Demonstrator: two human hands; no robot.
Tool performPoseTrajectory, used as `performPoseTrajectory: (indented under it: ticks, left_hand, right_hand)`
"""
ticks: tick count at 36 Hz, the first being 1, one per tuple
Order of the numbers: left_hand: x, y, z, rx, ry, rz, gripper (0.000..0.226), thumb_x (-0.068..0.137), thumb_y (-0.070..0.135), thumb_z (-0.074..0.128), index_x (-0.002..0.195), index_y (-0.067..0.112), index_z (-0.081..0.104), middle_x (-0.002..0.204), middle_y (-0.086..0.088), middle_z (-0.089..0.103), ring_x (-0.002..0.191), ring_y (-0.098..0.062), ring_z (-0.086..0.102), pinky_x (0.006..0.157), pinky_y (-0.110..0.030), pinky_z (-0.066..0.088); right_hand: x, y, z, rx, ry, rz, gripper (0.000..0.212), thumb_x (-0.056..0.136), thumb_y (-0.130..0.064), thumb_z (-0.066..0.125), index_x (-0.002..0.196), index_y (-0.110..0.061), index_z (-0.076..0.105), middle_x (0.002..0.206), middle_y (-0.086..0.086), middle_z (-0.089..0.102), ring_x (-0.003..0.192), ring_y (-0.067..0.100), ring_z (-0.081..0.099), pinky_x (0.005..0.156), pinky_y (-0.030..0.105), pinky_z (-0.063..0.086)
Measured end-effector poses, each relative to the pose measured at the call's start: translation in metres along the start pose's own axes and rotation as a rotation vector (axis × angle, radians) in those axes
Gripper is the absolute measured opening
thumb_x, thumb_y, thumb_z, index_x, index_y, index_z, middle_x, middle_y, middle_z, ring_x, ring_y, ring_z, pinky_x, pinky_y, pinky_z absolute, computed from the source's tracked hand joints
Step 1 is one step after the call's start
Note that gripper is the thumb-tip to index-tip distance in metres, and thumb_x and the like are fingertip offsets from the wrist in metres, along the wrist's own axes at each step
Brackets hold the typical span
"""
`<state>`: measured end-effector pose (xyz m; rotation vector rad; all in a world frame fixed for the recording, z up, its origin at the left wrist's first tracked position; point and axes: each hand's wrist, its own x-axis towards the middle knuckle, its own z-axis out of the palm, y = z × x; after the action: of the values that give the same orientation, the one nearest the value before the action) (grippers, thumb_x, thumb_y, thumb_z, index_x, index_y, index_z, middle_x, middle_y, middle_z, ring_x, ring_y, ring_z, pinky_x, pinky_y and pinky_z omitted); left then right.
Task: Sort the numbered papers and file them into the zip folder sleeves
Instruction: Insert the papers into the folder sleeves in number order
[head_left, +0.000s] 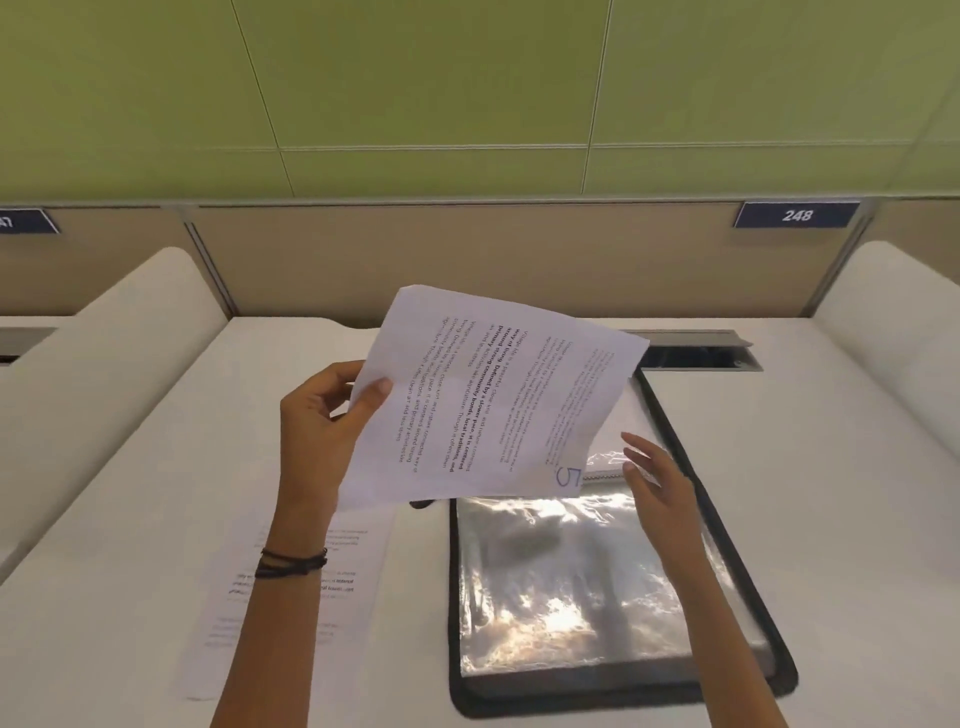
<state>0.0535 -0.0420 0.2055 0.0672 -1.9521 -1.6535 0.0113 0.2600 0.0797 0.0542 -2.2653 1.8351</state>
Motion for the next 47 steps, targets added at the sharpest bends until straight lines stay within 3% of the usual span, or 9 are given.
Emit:
performPoseTrajectory:
  ticks: [6, 11, 15, 21, 30, 34, 38, 44, 47]
  left_hand:
    - [-0.008, -0.003, 0.044, -0.072, -0.106, -0.055, 0.010, 0.082, 0.017, 0.067, 0.086, 0.027, 0.067, 0.085, 0.015, 0.072, 0.075, -0.010, 0.067, 0.065, -0.022, 0.055]
    - [-0.015, -0.006, 0.078, -0.147, -0.174, -0.109, 0.007, 0.083, 0.016, 0.065, 0.088, 0.020, 0.066, 0.085, 0.013, 0.073, 0.074, -0.010, 0.067, 0.064, -0.019, 0.054]
    - [-0.022, -0.012, 0.105, -0.248, -0.209, -0.199, 0.009, 0.085, 0.012, 0.062, 0.092, 0.016, 0.066, 0.090, 0.008, 0.074, 0.080, -0.014, 0.070, 0.067, -0.022, 0.056]
    - [-0.037, -0.039, 0.144, -0.387, -0.186, -0.411, 0.017, 0.084, 0.015, 0.064, 0.101, 0.011, 0.066, 0.103, -0.008, 0.072, 0.089, -0.027, 0.069, 0.076, -0.035, 0.059]
    - [-0.060, -0.078, 0.195, -0.587, -0.096, -0.644, 0.012, 0.088, 0.010, 0.061, 0.098, 0.013, 0.066, 0.100, -0.008, 0.072, 0.085, -0.023, 0.069, 0.069, -0.036, 0.059]
    - [-0.069, -0.091, 0.217, -0.607, -0.083, -0.725, 0.014, 0.088, 0.012, 0.062, 0.102, 0.011, 0.065, 0.105, -0.011, 0.070, 0.093, -0.028, 0.067, 0.080, -0.044, 0.057]
    - [-0.080, -0.101, 0.238, -0.626, -0.056, -0.785, 0.015, 0.089, 0.011, 0.062, 0.103, 0.010, 0.064, 0.109, -0.013, 0.068, 0.095, -0.029, 0.066, 0.082, -0.045, 0.056]
    - [-0.105, -0.114, 0.266, -0.616, -0.081, -0.833, 0.016, 0.089, 0.010, 0.062, 0.105, 0.008, 0.063, 0.109, -0.013, 0.068, 0.093, -0.026, 0.067, 0.078, -0.040, 0.058]
    - [-0.117, -0.119, 0.280, -0.587, -0.106, -0.846, 0.022, 0.088, 0.010, 0.063, 0.109, 0.006, 0.062, 0.110, -0.013, 0.068, 0.097, -0.029, 0.067, 0.083, -0.044, 0.056]
  right_hand:
    - [0.005, 0.003, -0.038, 0.052, 0.165, 0.070, 0.036, 0.093, -0.005, 0.052, 0.127, -0.017, 0.051, 0.123, -0.006, 0.058, 0.113, 0.010, 0.055, 0.085, 0.014, 0.043]
    - [0.005, 0.013, -0.073, 0.070, 0.222, 0.129, 0.036, 0.093, -0.016, 0.056, 0.126, -0.028, 0.048, 0.120, -0.008, 0.060, 0.108, 0.012, 0.061, 0.091, 0.035, 0.052]
    - [0.002, 0.011, -0.092, 0.109, 0.305, 0.132, 0.032, 0.093, -0.011, 0.054, 0.123, -0.021, 0.048, 0.109, -0.006, 0.060, 0.088, 0.005, 0.064, 0.060, 0.014, 0.054]
    - [0.000, 0.019, -0.115, 0.080, 0.417, 0.141, 0.029, 0.094, -0.010, 0.053, 0.121, -0.020, 0.050, 0.111, 0.002, 0.060, 0.090, 0.011, 0.063, 0.065, 0.020, 0.052]
    - [0.004, 0.038, -0.139, 0.203, 0.604, 0.230, 0.021, 0.094, -0.018, 0.055, 0.113, -0.010, 0.058, 0.109, 0.011, 0.063, 0.093, 0.023, 0.061, 0.064, 0.020, 0.055]
    - [0.005, 0.042, -0.149, 0.398, 0.534, 0.306, 0.028, 0.089, -0.030, 0.061, 0.108, -0.009, 0.058, 0.104, 0.012, 0.064, 0.084, 0.024, 0.062, 0.062, 0.023, 0.058]
    - [0.003, 0.050, -0.153, 0.479, 0.393, 0.378, 0.080, 0.043, -0.068, 0.078, 0.102, -0.017, 0.058, 0.097, 0.003, 0.068, 0.081, 0.020, 0.069, 0.064, 0.032, 0.059]
    - [-0.003, 0.055, -0.152, 0.431, 0.310, 0.418, 0.102, 0.034, -0.062, 0.085, 0.123, -0.021, 0.054, 0.102, -0.004, 0.069, 0.088, 0.020, 0.068, 0.059, 0.031, 0.058]
    - [-0.007, 0.059, -0.156, 0.386, 0.316, 0.442, 0.075, 0.066, -0.035, 0.082, 0.131, -0.017, 0.050, 0.112, 0.000, 0.066, 0.094, 0.019, 0.065, 0.057, 0.031, 0.058]
